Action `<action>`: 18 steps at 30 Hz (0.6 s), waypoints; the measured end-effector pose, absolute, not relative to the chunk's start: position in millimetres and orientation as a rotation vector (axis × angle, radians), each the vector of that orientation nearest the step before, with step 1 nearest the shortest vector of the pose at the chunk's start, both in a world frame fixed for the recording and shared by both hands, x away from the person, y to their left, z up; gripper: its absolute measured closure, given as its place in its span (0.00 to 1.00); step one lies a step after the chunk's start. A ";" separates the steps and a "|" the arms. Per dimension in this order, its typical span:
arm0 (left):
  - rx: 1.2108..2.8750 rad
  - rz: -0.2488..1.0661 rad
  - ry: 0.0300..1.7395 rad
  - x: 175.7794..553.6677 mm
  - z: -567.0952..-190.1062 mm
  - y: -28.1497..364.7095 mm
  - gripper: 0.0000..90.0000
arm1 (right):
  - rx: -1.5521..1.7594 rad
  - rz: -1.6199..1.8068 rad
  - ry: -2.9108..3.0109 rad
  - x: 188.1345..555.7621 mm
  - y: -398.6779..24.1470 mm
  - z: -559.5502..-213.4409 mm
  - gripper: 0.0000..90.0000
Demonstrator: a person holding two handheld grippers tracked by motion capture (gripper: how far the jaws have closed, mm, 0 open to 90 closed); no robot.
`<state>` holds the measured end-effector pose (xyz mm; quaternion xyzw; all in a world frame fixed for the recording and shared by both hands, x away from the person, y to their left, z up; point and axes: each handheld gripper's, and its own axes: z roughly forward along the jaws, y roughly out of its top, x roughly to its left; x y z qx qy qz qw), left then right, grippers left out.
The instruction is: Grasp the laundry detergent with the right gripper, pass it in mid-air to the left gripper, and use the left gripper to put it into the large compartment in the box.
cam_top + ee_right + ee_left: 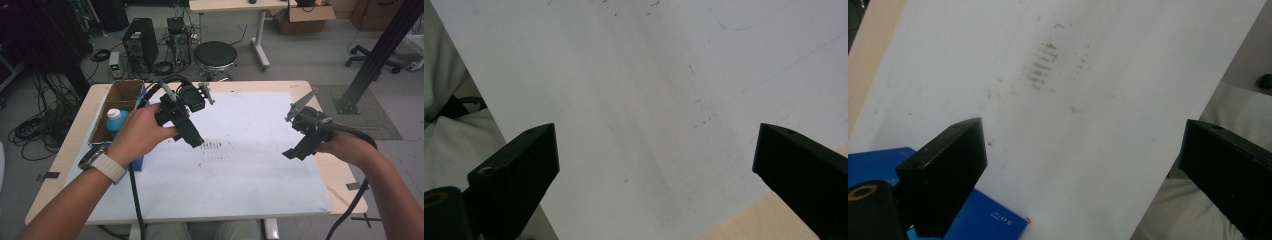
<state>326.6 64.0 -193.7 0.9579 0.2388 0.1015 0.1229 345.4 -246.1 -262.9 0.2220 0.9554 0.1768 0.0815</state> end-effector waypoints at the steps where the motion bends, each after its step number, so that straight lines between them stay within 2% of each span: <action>1: 2.799 0.288 0.691 327.2 -195.9 62.9 0.07 | 0.667 0.531 2.857 346.1 -245.2 -262.8 0.05; 18: 2.858 0.219 0.474 323.3 -222.0 31.9 0.07 | 0.634 0.510 2.872 359.5 -232.4 -261.8 0.05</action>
